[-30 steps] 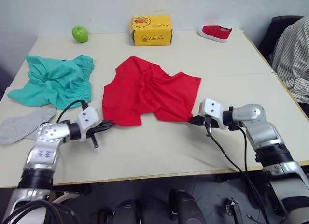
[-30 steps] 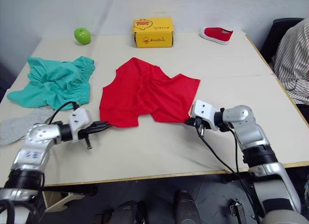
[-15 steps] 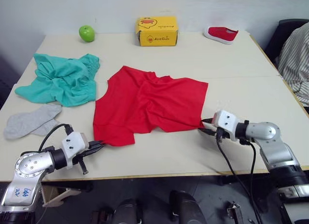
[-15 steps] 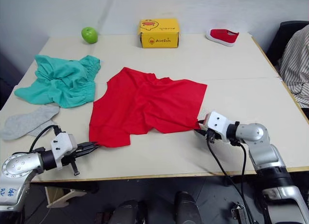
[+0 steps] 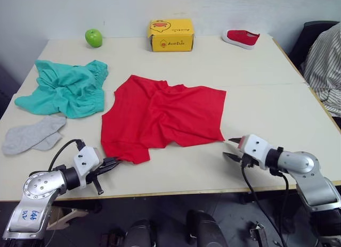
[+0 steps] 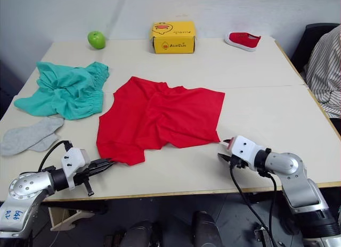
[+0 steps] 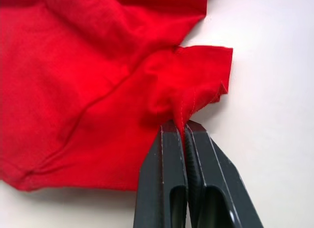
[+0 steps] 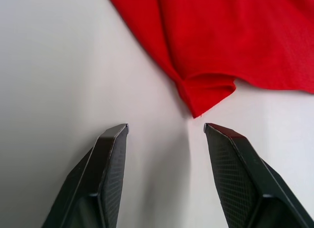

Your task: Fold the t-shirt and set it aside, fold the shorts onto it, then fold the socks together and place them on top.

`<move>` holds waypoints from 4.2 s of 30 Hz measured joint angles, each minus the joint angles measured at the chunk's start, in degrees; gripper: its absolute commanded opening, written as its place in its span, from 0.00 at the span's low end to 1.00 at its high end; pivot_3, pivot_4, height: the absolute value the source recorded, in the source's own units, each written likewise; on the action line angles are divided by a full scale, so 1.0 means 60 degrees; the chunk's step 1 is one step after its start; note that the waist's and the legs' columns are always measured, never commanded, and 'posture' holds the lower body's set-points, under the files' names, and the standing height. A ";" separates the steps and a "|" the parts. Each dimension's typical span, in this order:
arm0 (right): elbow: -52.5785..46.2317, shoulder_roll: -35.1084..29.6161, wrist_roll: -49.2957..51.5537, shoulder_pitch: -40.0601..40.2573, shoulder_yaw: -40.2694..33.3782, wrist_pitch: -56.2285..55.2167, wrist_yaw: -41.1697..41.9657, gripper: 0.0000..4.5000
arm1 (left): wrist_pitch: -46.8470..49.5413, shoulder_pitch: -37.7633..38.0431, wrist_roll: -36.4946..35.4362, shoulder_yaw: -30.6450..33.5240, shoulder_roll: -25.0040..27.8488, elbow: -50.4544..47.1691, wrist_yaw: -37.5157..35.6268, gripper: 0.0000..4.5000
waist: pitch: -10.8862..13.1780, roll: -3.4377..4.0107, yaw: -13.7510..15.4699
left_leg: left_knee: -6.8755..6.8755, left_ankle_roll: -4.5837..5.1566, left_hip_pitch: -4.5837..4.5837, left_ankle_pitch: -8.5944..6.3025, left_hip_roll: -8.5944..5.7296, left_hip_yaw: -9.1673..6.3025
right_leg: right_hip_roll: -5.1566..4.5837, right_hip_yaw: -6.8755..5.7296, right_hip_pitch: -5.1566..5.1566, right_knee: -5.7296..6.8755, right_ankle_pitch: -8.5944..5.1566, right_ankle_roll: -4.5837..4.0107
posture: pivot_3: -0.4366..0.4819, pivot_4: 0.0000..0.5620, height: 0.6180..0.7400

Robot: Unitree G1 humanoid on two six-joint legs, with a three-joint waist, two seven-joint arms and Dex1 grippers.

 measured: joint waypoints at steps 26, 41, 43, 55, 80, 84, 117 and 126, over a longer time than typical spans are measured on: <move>0.1344 0.0169 -0.0354 -0.1417 0.0829 0.0040 -0.0034 0.02 | -0.0029 0.0170 0.0012 0.0205 0.0037 0.0003 0.0206 0.00 | -0.0015 -0.0025 0.0049 | 0.0005 -0.0007 0.0000 0.0033 -0.0007 0.0001 | -0.0010 -0.0003 0.0003 0.0006 -0.0003 -0.0007 | 0.48 0.27 1.00; 0.0644 -0.2975 0.2211 0.0185 -0.0459 0.0604 0.4373 0.02 | 0.0576 0.2355 -0.1236 0.2004 0.0665 -0.1040 -0.1011 0.00 | -0.0007 -0.0016 0.0063 | 0.0007 0.0038 -0.0024 -0.0023 -0.0001 -0.0001 | -0.0004 -0.0023 0.0001 -0.0045 -0.0007 -0.0011 | 0.48 0.27 1.00; 0.0333 -0.3319 0.2557 0.0878 -0.0767 0.0781 0.4797 0.02 | 0.0882 0.2953 -0.1511 0.2175 0.0864 -0.1458 -0.1315 0.00 | -0.0005 -0.0017 0.0063 | 0.0003 0.0034 -0.0022 -0.0026 0.0008 -0.0001 | 0.0002 -0.0023 -0.0003 -0.0045 -0.0011 -0.0017 | 0.48 0.27 1.00; 0.0201 -0.2529 0.2578 0.1184 -0.1416 -0.0040 0.4167 0.06 | 0.1331 0.3468 -0.1642 0.2633 0.1145 -0.1921 -0.1714 0.00 | 0.0005 -0.0024 0.0057 | 0.0008 -0.0008 -0.0008 -0.0028 0.0019 -0.0001 | 0.0019 -0.0014 0.0001 -0.0037 -0.0014 -0.0044 | 0.48 0.27 1.00; 0.2056 -0.1007 -0.0236 -0.1336 0.0750 -0.3190 0.2247 0.54 | 0.1370 0.2855 -0.1425 0.1913 0.0771 -0.1875 -0.0923 0.00 | 0.0003 -0.0031 -0.0016 | 0.0018 -0.0052 0.0011 0.0026 0.0057 0.0011 | 0.0051 -0.0028 0.0000 0.0010 -0.0013 -0.0059 | 0.48 0.27 1.00; 0.2383 -0.0797 -0.0455 -0.1530 0.0832 -0.3546 0.1938 0.54 | 0.1396 0.2842 -0.1425 0.1893 0.0770 -0.1882 -0.0869 0.00 | -0.0007 -0.0047 -0.0022 | 0.0020 -0.0054 0.0013 0.0027 0.0059 0.0011 | 0.0055 -0.0027 0.0002 0.0012 -0.0013 -0.0061 | 0.48 0.27 1.00; -0.0594 -0.4199 0.3494 0.1890 -0.0192 0.1054 0.5732 0.01 | 0.2588 0.4398 -0.2304 0.2698 0.1613 -0.2228 -0.2471 0.00 | -0.0001 -0.0038 0.0073 | 0.0027 -0.0041 0.0014 -0.0031 0.0138 0.0014 | 0.0142 -0.0012 -0.0011 -0.0005 -0.0042 -0.0127 | 0.48 0.27 1.00; -0.0064 -0.3694 0.3969 -0.0242 -0.0482 0.2378 0.5178 0.01 | 0.3991 -0.0012 -0.3283 0.1898 0.2430 -0.1404 -0.2406 0.00 | 0.0018 -0.0006 0.0149 | 0.0028 -0.0081 0.0006 0.0018 0.0115 0.0015 | 0.0170 -0.0010 -0.0009 -0.0008 -0.0011 -0.0165 | 0.48 0.27 1.00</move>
